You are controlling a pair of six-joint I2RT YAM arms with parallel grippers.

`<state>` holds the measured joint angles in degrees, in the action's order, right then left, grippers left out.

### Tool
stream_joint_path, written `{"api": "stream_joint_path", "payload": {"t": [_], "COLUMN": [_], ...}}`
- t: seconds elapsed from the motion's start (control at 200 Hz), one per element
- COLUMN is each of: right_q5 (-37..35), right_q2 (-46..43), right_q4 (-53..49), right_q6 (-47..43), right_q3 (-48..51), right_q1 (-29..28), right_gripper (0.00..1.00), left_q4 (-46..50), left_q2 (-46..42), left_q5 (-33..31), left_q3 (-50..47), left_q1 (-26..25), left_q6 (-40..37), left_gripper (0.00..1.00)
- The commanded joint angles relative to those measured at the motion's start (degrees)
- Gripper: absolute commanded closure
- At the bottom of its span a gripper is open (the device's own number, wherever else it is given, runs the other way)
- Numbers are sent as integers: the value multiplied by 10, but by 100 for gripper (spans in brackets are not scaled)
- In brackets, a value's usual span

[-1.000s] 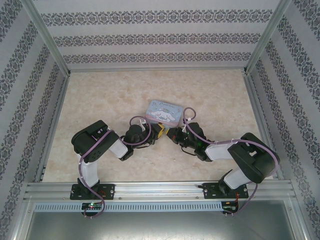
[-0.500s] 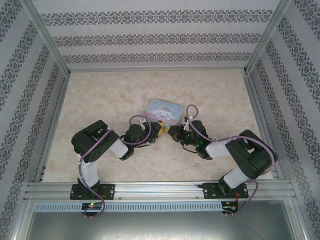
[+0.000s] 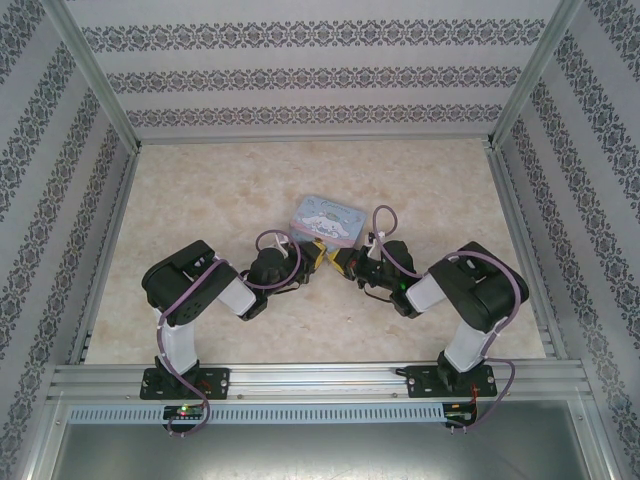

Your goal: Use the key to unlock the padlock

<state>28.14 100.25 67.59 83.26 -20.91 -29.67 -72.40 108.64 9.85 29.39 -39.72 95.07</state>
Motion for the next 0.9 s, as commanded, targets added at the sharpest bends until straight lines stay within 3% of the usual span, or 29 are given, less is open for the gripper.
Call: {"api": "stream_joint_path", "payload": {"t": [0.0,0.21,0.66,0.809,0.894], "right_q5": [-31,-25,-14,-31,-60], "right_q2": [14,2,-66,-100,-134], "right_q4": [66,46,-111,-185,-281], "right_q6": [20,10,-93,-145,-194], "right_q3": [-17,-23,-42,-54,-76], "right_q1": [13,26,27,10,-14], "right_gripper": [100,100,100,100,100], "left_q4": [-45,-42,-23,-27,-27], "left_q2": [-28,-26,-21,-13,-10], "left_q5": [81,87,100,102,105], "left_q3": [11,12,18,21,23], "left_q1": [-29,-34,-39,-39,-39], "left_q6": [7,6,0,2,2], "left_gripper": [100,100,100,100,100]}}
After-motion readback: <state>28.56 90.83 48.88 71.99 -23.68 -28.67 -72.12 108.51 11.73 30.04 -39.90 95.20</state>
